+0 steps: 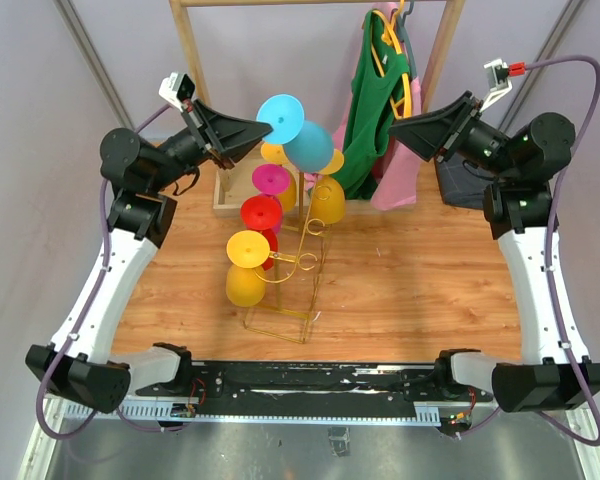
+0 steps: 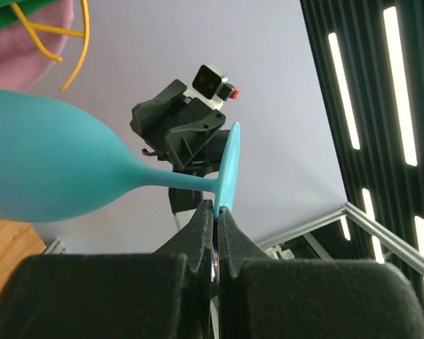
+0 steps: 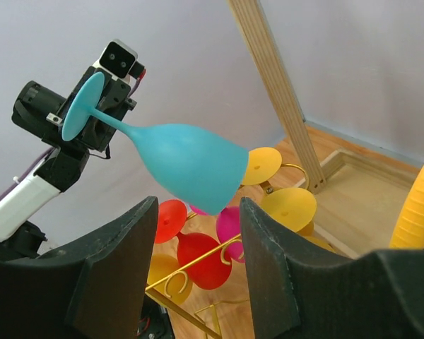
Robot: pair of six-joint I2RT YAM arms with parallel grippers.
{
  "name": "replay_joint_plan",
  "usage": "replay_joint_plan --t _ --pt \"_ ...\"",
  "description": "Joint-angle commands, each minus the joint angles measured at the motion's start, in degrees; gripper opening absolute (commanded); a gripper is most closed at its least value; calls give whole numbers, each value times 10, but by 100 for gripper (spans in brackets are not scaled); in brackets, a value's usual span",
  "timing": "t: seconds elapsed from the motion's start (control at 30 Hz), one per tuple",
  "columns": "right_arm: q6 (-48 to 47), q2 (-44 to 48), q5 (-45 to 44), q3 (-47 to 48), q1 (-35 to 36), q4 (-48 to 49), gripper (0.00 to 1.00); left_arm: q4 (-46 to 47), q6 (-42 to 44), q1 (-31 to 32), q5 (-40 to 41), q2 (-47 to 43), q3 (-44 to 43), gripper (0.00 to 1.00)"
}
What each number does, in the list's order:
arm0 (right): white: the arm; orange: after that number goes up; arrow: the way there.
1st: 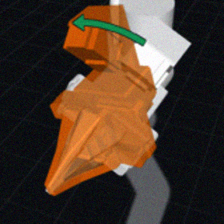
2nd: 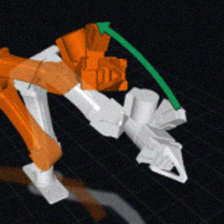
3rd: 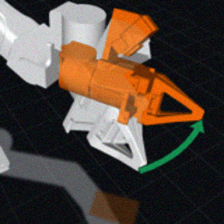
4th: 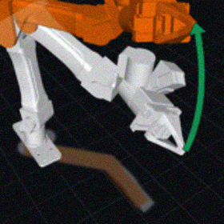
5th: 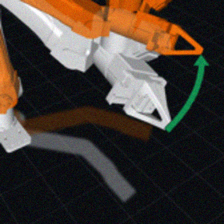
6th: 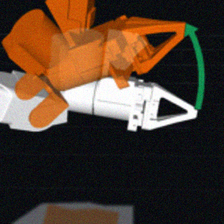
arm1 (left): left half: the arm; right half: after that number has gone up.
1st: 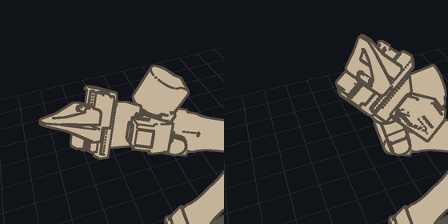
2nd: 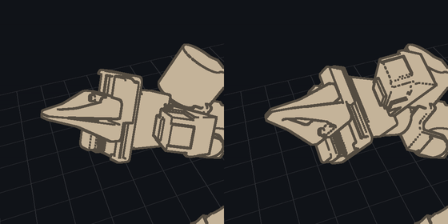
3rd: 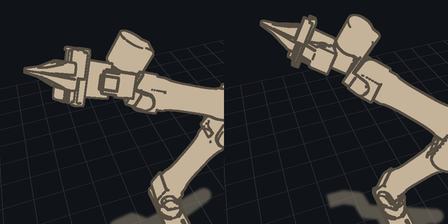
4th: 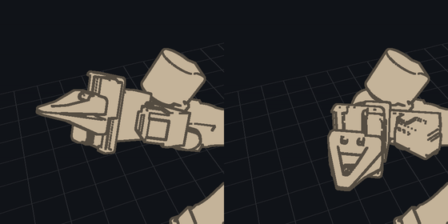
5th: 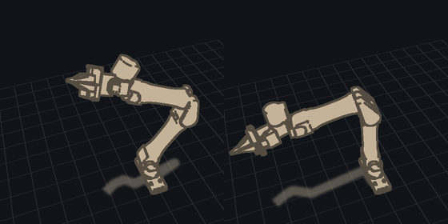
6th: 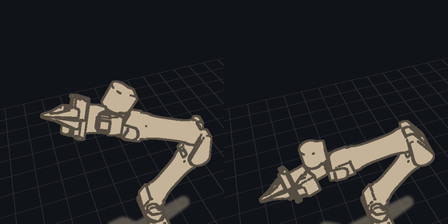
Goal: Place the wine glass upside down on the wine glass rack
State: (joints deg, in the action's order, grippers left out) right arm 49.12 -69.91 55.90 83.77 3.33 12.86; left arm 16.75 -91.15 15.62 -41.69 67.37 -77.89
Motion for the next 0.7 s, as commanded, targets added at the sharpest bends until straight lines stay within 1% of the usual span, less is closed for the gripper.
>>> replay_joint_plan --t 0.0,0.17,0.43,0.53,0.63,0.67 --pt "-54 27 -20 22 -6 -40 51 4 26 20 -19 27 -53 0" --pt "-74 32 -37 27 -8 -69 52 4 31 45 -19 56 -76 0" --pt "-85 36 -62 37 -28 -93 52 -8 44 105 -4 74 -73 0" --pt "-85 35 -70 37 -35 -100 52 -41 59 126 8 73 -78 0" --pt "-80 34 -72 34 -37 -100 52 -125 112 147 29 72 -105 0" --pt "-79 33 -73 32 -38 -100 52 -138 120 153 34 70 -105 0"
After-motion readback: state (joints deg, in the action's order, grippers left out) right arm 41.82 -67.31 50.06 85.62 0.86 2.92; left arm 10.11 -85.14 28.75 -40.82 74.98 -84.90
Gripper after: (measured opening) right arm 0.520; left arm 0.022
